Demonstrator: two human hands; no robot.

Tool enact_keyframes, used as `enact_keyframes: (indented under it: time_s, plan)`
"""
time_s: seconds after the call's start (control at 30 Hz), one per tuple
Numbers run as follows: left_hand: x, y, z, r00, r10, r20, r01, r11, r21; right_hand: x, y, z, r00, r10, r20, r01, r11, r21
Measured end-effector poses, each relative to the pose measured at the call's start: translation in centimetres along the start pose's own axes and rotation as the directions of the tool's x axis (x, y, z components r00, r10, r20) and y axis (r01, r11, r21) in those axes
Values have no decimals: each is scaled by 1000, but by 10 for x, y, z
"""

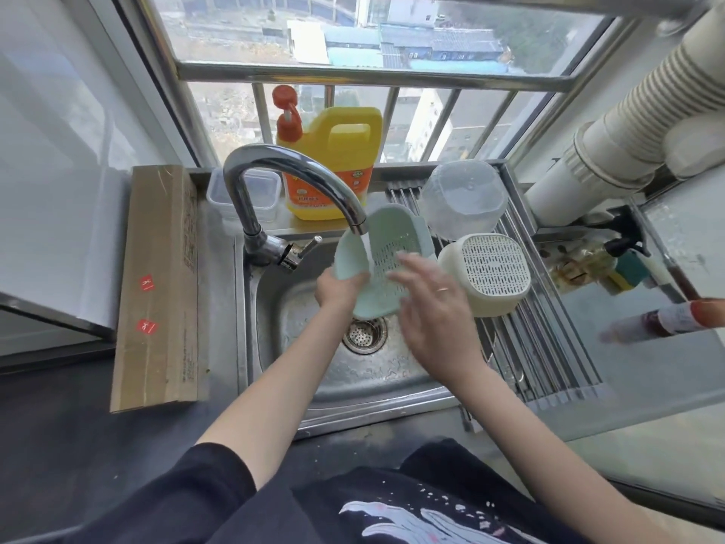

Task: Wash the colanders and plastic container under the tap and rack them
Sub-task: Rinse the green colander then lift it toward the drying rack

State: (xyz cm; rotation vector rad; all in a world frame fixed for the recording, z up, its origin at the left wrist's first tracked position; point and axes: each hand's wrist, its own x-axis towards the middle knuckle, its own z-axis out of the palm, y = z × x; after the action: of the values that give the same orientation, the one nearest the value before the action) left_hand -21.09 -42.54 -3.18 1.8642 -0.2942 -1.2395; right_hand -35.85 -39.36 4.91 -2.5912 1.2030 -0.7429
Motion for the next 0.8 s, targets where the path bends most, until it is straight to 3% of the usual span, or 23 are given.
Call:
enact_keyframes:
  time_s: [0.03, 0.07, 0.13, 0.17, 0.23, 0.37, 0.5, 0.57, 0.63, 0.7, 0.77, 0.8]
  plan:
    - [-2, 3, 2, 999, 45, -19, -44, 998, 43, -1, 2, -7, 976, 184, -112, -186, 983, -3]
    - [-5, 9, 4, 995, 100, -17, -97, 986, 133, 3, 5, -14, 907, 401, -126, -397, 916, 56]
    - [-10, 19, 9, 976, 218, 28, -214, 914, 345, 15, 16, -24, 659, 736, 155, -744, 610, 272]
    - [-12, 23, 11, 962, 266, 56, -265, 872, 411, 19, 24, -27, 543, 777, 318, -835, 461, 300]
    - [-15, 29, 10, 940, 328, 97, -335, 825, 456, 17, 42, -30, 441, 780, 445, -897, 374, 235]
    - [-23, 38, 5, 895, 412, 172, -444, 781, 439, -2, 53, -23, 433, 724, 538, -899, 306, 313]
    - [-23, 50, -6, 852, 442, 281, -514, 808, 288, -14, 52, -10, 470, 724, 505, -830, 169, 531]
    - [-20, 49, -17, 879, 363, 310, -449, 848, 281, -18, 52, -3, 502, 725, 471, -758, 108, 643]
    - [-22, 44, -30, 913, 118, 390, -245, 924, 295, -21, 50, 3, 541, 719, 436, -712, 115, 693]
    - [-21, 34, -37, 871, -45, 489, -56, 980, 189, -22, 47, 9, 550, 698, 459, -693, 75, 717]
    - [-19, 21, -41, 882, 80, 464, -156, 979, 129, -24, 48, 10, 518, 634, 574, -664, -124, 737]
    - [-19, 14, -44, 884, 211, 417, -308, 934, 179, -27, 49, 9, 485, 566, 667, -607, -331, 722]
